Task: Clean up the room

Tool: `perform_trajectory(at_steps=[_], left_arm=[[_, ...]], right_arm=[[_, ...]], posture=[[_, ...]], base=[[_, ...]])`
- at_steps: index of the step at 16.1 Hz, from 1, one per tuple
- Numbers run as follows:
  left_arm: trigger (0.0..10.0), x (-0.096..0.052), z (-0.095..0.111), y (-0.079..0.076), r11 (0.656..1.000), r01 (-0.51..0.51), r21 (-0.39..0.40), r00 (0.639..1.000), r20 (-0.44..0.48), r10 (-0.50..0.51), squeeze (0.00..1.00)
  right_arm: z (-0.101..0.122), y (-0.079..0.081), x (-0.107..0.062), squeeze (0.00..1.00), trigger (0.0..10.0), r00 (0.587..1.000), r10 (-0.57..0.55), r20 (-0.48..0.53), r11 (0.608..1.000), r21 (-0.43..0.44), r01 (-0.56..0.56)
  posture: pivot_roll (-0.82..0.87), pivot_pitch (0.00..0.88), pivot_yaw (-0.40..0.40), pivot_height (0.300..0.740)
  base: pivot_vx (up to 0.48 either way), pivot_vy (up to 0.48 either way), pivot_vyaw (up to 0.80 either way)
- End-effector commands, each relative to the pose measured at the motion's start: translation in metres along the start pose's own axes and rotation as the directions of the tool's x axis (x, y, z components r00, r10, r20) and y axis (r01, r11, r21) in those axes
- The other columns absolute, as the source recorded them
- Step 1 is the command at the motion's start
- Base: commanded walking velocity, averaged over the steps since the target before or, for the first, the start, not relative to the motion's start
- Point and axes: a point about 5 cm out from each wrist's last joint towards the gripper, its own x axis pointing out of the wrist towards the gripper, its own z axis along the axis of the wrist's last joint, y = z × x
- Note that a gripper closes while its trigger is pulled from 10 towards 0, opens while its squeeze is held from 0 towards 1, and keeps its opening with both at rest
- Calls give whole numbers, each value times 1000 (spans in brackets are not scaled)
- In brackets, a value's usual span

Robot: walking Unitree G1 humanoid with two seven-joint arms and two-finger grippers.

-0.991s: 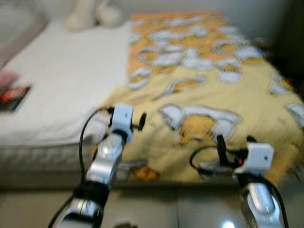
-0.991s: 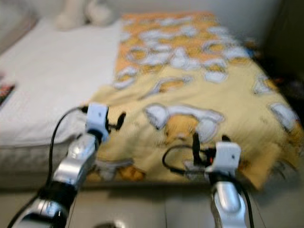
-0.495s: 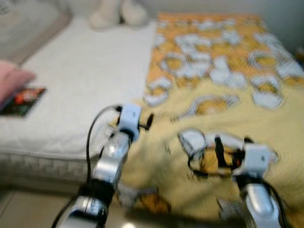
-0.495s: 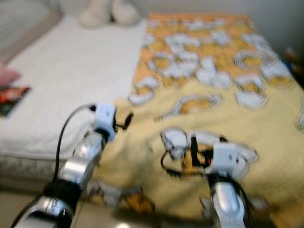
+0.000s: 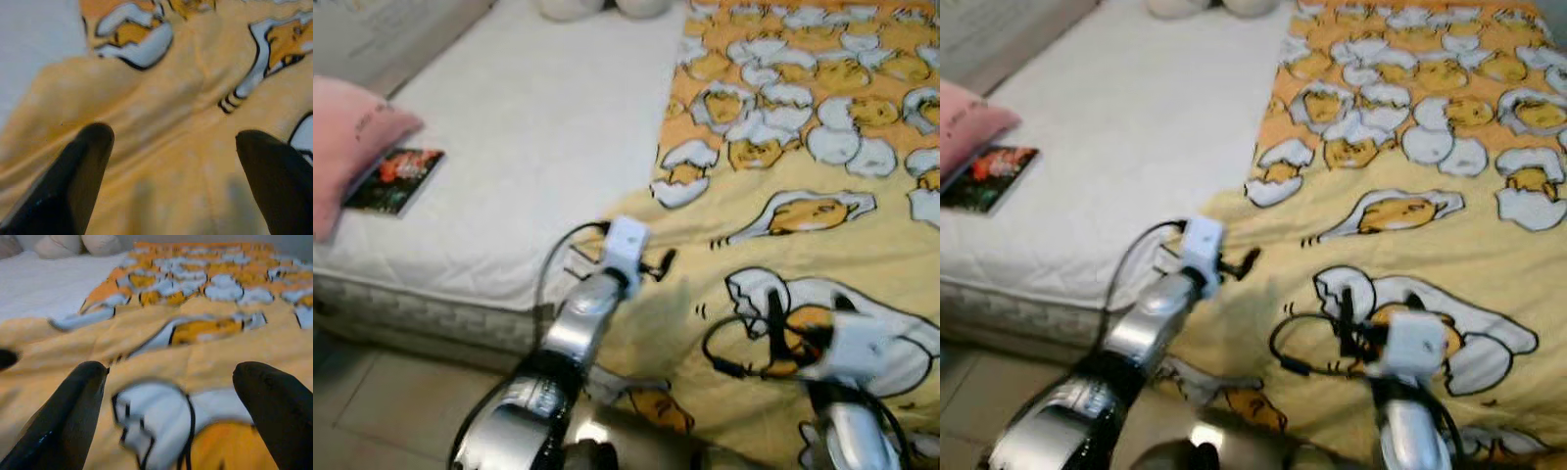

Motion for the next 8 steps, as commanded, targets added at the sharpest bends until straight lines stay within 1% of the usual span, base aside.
perform_trajectory(at_steps=[1,2,3,4,5,6,7,8], left_arm=[[10000,6,5,-1,1000,4,-17,1000,-7,-4,0],[10000,8,8,-3,999,8,-31,1000,-11,-8,0],[10000,12,12,-8,999,24,-38,1000,-12,-25,0],[10000,16,17,-13,999,33,-32,999,-3,-34,0],[10000,18,20,-15,999,33,-23,999,5,-33,0],[10000,19,22,-17,999,32,-19,999,12,-32,0],[10000,20,20,-19,1000,19,-13,1000,1,-19,0],[10000,20,18,-17,1000,1,-4,1000,-8,-1,0]], right_arm=[[-2,2,-12,271,10000,999,-12,-31,1000,-7,12],[-3,2,-19,271,10000,999,-20,-45,1000,-6,20],[-4,4,-29,271,10000,997,-31,-66,1000,-4,31],[-5,6,-41,271,10000,995,-48,-88,999,-3,48],[-5,7,-46,271,10000,994,-57,-98,998,-1,57],[-5,8,-51,271,10000,992,-67,-111,998,2,67],[-6,11,-60,275,10000,988,-78,-135,997,5,79],[-6,12,-65,271,10000,986,-80,-145,997,5,82]], posture=[[-239,246,102,740],[-253,252,105,740],[-280,266,113,740],[-316,285,125,740],[-321,288,127,740],[-333,297,133,740],[-340,307,136,740],[-347,321,137,740]], base=[[0,0,0],[0,0,0],[0,0,0],[244,0,0],[244,0,0],[0,0,0],[0,0,0],[0,0,0]])
